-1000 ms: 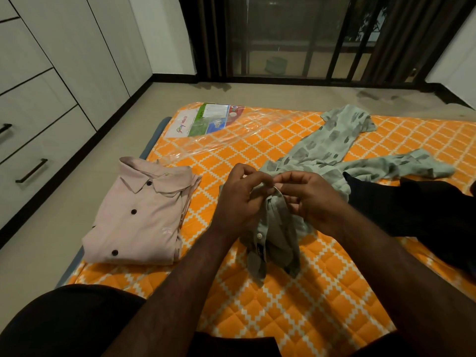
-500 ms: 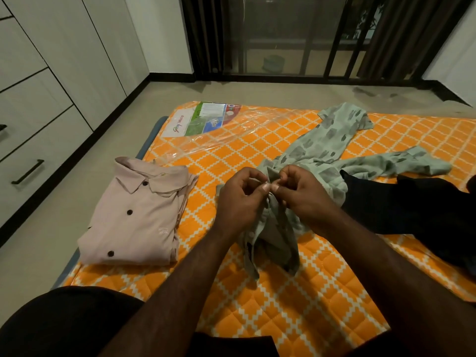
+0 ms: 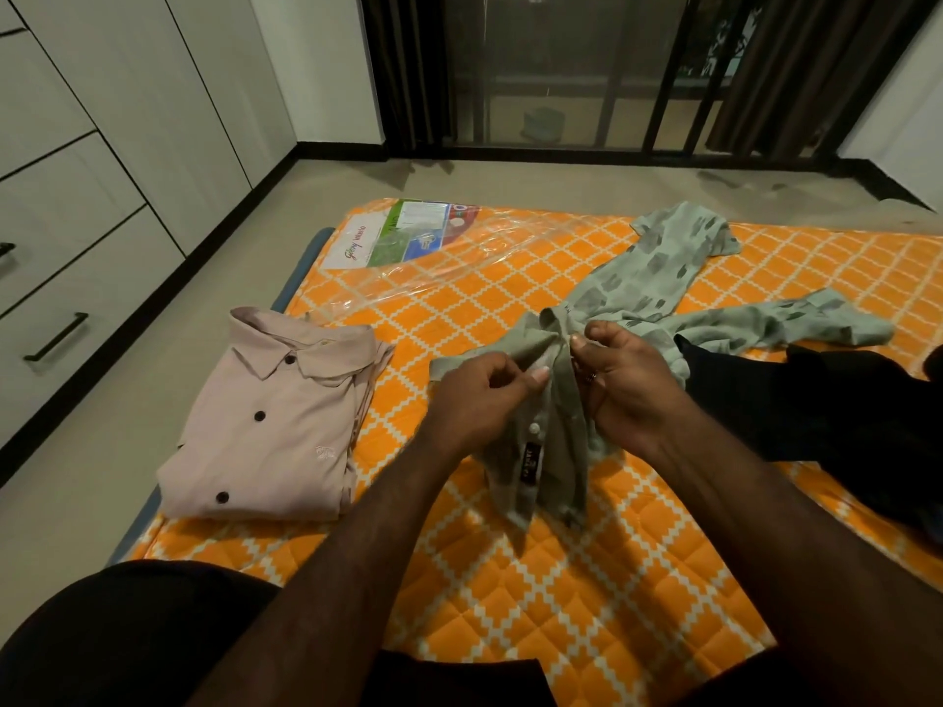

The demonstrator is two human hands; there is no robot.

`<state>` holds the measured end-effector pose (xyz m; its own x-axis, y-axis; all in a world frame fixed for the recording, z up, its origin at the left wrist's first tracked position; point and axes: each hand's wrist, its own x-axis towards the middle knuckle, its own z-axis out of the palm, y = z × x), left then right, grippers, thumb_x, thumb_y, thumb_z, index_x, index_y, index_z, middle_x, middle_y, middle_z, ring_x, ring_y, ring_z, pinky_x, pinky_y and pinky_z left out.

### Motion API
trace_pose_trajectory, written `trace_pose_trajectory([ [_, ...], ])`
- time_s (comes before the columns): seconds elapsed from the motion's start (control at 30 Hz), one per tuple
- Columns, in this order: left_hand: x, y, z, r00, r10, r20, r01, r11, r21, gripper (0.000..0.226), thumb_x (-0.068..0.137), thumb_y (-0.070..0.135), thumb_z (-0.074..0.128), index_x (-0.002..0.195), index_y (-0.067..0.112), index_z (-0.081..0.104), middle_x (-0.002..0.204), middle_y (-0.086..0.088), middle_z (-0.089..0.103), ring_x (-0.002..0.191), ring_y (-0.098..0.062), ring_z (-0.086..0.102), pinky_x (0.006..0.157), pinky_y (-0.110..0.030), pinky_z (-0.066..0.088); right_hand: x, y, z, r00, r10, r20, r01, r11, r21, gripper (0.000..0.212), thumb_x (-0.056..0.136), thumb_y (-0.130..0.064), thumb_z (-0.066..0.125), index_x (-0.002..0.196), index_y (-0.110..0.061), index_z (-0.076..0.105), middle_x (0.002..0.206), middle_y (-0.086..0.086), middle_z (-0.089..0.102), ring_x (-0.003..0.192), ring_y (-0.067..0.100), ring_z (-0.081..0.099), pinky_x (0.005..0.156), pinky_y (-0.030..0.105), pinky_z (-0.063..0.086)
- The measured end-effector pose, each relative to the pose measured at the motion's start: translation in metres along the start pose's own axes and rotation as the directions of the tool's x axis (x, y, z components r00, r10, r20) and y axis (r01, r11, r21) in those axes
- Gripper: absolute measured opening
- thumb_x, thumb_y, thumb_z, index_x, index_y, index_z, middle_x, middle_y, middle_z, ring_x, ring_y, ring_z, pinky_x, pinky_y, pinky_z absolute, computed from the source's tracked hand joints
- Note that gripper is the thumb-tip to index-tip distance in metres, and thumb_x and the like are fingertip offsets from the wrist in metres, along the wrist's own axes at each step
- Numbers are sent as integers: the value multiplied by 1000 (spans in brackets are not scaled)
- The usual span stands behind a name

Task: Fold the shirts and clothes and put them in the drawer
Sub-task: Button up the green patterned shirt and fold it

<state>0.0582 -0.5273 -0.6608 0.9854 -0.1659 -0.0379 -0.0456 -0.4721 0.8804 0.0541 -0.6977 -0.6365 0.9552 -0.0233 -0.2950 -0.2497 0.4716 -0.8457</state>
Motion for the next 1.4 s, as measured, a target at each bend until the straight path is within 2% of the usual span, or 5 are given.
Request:
trace_pose_trajectory([
  [0.57, -8, 4, 7, 964, -213, 157, 265, 764, -588, 19, 95, 10, 65, 112, 3, 73, 100, -12, 77, 84, -20, 73, 63, -26, 56, -7, -4, 2, 1000, 4, 21, 0, 982, -189, 28, 94, 7, 55, 119, -5, 59, 111, 14, 68, 89, 19, 70, 75, 30, 59],
  [0.73, -2, 1, 5, 956, -286, 72, 267, 733, -625, 19, 90, 2, 68, 108, -5, 69, 100, -22, 75, 86, -34, 72, 77, -46, 60, -7, -6, -6, 990, -112, 90, 128, 404, -906, 27, 81, -19, 85, 102, -24, 69, 92, 0, 74, 85, 18, 72, 73, 38, 60],
  [0.93, -4, 1, 3, 969, -243, -43, 190, 847, -496, 22, 88, 1, 67, 106, 12, 62, 90, -12, 74, 77, -29, 71, 64, -40, 57, -10, -11, -7, 998, 28, 58, 29, 598, -801, 20, 85, 4, 77, 101, -7, 69, 86, 18, 74, 69, 28, 68, 57, 35, 55],
  [1.13, -6, 12, -3, 978, 194, -80, -172, 958, 227, 58, 82, 4, 63, 127, 38, 49, 66, 4, 57, 45, -7, 51, 39, -17, 30, -11, -17, -4, 999, 25, 23, -9, 845, -534, 31, 85, 9, 74, 108, -7, 60, 72, 4, 64, 63, 14, 66, 49, 25, 51],
  [1.4, -2, 15, -7, 993, 117, -3, -116, 983, 139, 27, 86, 9, 69, 103, 30, 77, 98, 11, 73, 82, -5, 65, 63, -13, 45, -10, -15, -3, 997, -77, -6, 64, 868, -492, 31, 86, 4, 76, 113, -7, 65, 87, 6, 71, 78, 18, 73, 58, 25, 56],
])
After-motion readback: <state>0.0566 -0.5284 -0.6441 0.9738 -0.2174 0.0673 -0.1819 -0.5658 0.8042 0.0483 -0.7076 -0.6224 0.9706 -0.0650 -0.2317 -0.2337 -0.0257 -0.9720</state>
